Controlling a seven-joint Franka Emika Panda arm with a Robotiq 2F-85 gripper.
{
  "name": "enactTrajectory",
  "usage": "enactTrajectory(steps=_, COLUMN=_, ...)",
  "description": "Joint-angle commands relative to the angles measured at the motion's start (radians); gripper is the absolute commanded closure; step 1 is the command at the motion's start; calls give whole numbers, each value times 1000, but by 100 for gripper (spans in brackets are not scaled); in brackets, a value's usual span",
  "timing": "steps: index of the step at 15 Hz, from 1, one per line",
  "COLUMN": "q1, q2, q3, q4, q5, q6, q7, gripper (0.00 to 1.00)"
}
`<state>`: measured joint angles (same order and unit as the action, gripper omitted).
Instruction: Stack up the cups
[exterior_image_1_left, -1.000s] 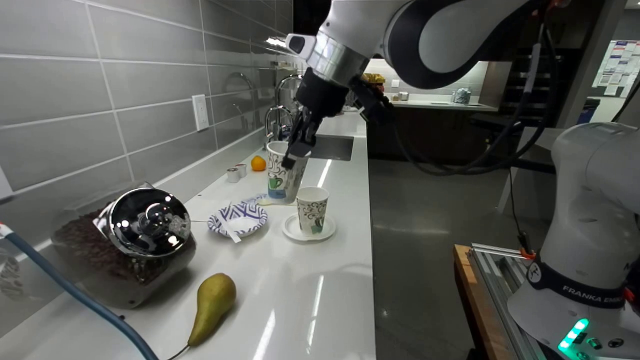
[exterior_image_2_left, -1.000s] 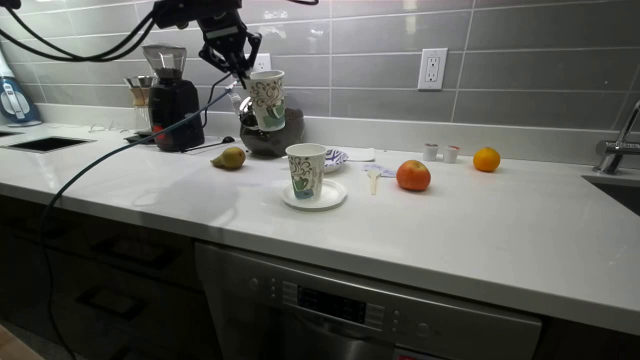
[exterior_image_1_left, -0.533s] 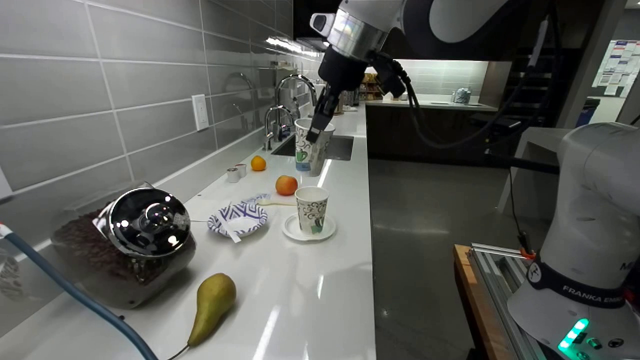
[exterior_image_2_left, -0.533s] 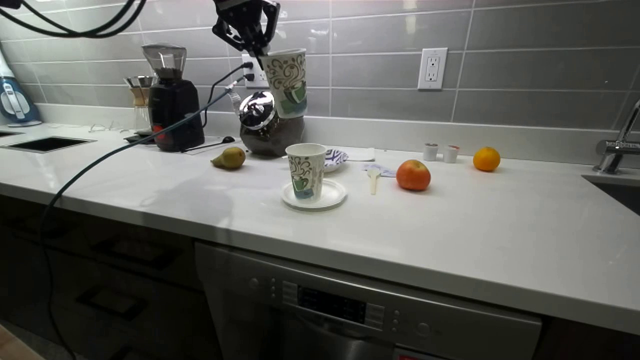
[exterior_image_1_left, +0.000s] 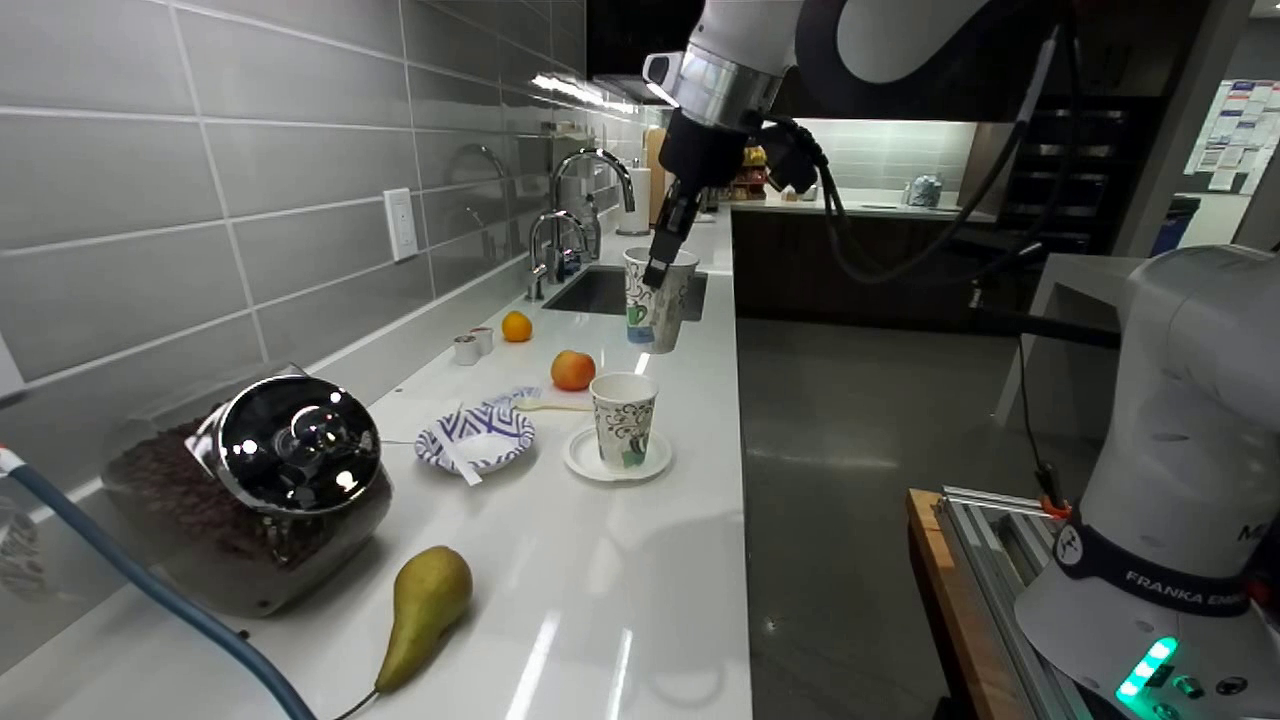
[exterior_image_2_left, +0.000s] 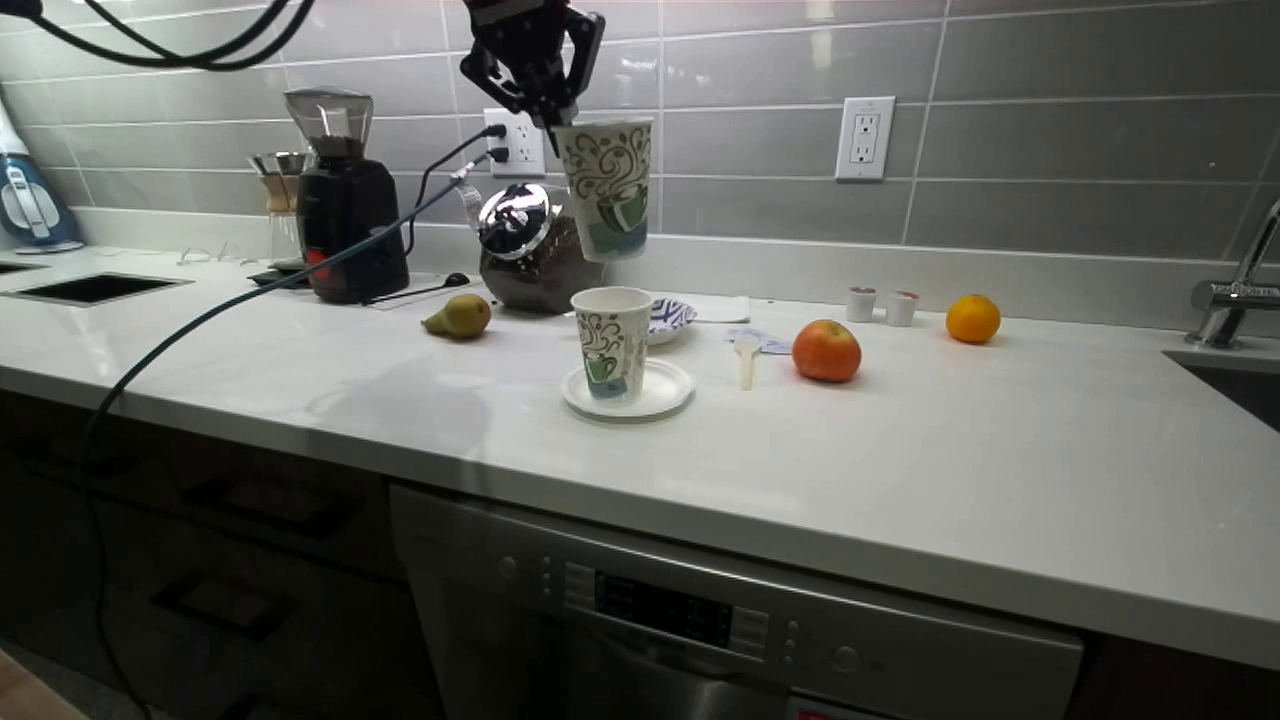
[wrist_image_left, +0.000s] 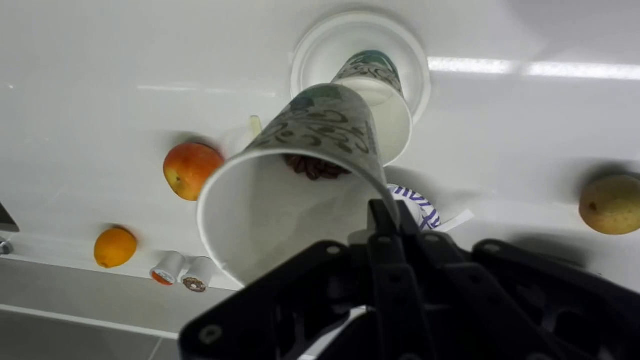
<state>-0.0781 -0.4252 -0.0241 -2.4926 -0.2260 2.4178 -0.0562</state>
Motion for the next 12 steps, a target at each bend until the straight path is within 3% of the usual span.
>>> enactTrajectory(steps=1, q1=10, q2=28, q3=-26, q4=4, q5=32, q6=-3, q7=-27, gripper=99)
enactTrajectory(steps=12, q1=50, q2=112, q3=-61, q4=-5, q5=119, q6=121, q7=-117, gripper=99)
